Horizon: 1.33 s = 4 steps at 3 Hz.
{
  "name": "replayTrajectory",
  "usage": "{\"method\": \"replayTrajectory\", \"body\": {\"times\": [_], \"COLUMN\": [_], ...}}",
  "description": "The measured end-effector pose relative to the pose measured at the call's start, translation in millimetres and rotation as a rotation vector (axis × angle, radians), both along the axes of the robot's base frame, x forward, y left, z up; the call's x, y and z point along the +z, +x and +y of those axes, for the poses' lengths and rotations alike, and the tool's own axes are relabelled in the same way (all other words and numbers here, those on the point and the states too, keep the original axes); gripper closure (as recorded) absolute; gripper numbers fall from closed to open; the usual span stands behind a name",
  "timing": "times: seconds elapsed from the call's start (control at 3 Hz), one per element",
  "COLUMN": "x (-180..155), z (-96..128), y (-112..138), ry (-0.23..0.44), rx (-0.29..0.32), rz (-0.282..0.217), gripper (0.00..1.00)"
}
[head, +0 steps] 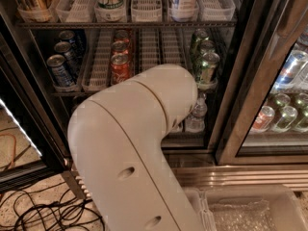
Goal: Pick redbull can from bottom shelf of fridge
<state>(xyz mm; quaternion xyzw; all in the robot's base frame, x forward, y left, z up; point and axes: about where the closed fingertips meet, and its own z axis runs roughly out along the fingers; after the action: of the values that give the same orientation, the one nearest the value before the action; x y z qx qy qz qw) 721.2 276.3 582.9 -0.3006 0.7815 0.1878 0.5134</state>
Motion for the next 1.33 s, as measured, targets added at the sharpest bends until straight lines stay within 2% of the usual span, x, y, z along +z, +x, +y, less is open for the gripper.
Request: {"method": "replayTrajectory", "body": {"times": [0.33, 0.67, 1.0, 1.33], "x": [2.5, 2.5, 2.5, 2.6], "z": [7.2, 7.3, 7.3, 7.3], "y": [4.6, 4.6, 4.6, 4.6], "ry": [-0.004, -0.004, -0.004, -0.004], "rx": [0.009, 0.009, 0.009, 0.009], "rz": [-0.012, -0.012, -0.012, -0.012], "gripper": [0.47, 0.65, 0.88, 1.00]}}
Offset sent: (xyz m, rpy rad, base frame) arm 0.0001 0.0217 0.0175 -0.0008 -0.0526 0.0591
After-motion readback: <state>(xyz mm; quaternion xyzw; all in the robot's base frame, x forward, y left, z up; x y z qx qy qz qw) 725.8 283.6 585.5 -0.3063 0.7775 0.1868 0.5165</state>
